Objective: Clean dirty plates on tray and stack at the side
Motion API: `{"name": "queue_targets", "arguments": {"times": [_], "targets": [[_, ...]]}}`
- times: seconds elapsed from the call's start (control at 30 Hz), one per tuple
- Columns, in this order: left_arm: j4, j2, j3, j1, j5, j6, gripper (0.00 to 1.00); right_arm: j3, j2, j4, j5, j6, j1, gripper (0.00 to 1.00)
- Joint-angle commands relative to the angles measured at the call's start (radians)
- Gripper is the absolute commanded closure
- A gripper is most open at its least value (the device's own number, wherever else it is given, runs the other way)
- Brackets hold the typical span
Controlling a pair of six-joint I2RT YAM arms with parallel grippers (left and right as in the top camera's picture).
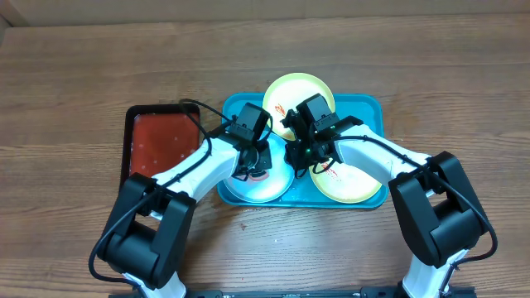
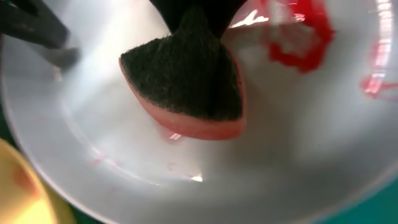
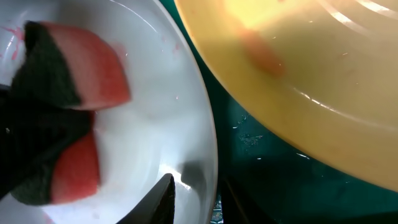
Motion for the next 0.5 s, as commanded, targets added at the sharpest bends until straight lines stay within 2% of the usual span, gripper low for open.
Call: {"name": "queue_targets", "arguments": {"times": [0.0, 0.17, 0.27, 0.37, 0.47], "targets": [[-0.042, 0.045, -0.005, 0.051, -0.138, 0.036, 0.96, 0.019, 0.011, 0.002, 0.011, 0.0, -0.003, 0.73], [-0.138, 0.045, 0.065, 0.09, -0.22, 0.057, 0.96, 0.019, 0.011, 0.002, 0.011, 0.0, -0.003, 0.73], [-0.2, 0.042, 0.126, 0.097, -0.205, 0.06, 0.96, 0.019, 0.011, 0.003, 0.011, 0.0, -0.003, 0.73], [-0.211, 0.042, 0.163, 0.097, -0.085, 0.077, 0.96, 0.019, 0.011, 0.002, 0.011, 0.0, -0.003, 0.73], [-0.179, 0.043, 0.159, 0.094, 0.131, 0.127, 0.96, 0.019, 0.011, 0.002, 0.011, 0.0, -0.003, 0.73]]}}
